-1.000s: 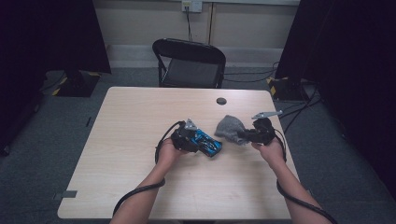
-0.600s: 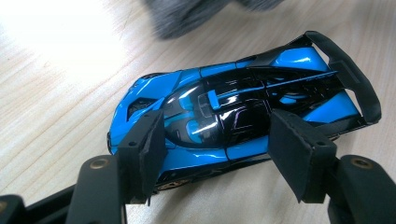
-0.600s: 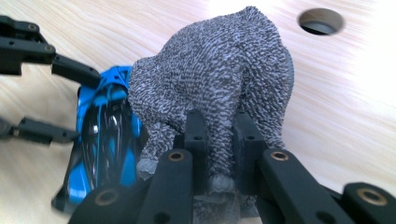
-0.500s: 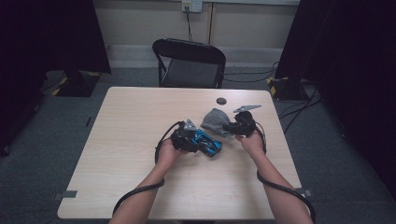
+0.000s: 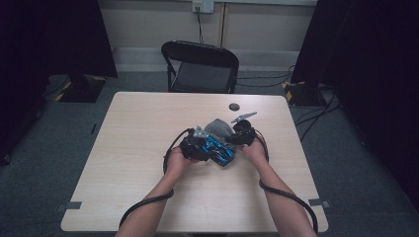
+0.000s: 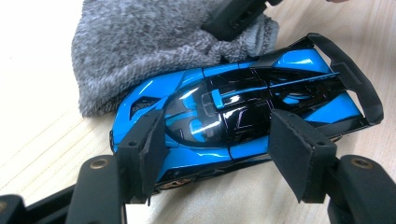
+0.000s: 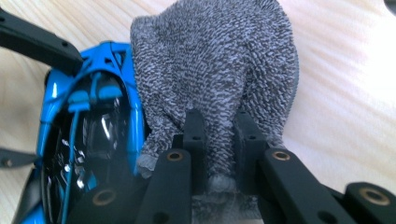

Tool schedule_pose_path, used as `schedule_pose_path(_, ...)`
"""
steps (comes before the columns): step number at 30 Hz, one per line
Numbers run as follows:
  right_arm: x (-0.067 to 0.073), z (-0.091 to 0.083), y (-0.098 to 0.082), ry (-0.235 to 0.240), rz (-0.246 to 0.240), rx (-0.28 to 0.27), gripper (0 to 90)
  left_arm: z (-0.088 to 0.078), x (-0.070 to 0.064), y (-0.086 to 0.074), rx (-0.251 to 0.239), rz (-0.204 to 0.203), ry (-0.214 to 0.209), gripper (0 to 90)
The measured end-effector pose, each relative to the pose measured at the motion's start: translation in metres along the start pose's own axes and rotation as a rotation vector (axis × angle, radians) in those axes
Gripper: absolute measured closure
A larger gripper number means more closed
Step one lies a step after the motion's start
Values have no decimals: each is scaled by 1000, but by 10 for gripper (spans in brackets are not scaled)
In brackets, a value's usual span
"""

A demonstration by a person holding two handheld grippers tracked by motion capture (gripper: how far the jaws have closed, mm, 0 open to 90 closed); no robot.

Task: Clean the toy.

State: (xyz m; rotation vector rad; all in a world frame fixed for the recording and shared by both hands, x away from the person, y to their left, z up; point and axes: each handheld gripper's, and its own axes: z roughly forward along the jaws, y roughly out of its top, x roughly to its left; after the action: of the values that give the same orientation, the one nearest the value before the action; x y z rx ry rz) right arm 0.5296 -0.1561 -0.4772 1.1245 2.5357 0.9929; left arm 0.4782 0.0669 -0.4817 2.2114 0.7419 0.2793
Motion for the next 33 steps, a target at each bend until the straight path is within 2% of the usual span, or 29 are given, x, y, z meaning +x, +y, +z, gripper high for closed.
schedule_pose_path(1, -2, -1, -2, 9, 8, 0, 785, 0, 0, 0, 1, 0, -1, 369)
schedule_pose_path(11, -9, -21, -22, 39, -19, 18, 785, 0, 0, 2, 13, -1, -1, 368)
schedule_pose_path(17, -13, -34, -37, 54, -10, 16, 785, 0, 0, 2, 16, 0, -1, 369)
schedule_pose_path(33, -8, -62, -68, 72, -8, 8, 781, 0, 0, 3, 20, -1, -3, 369)
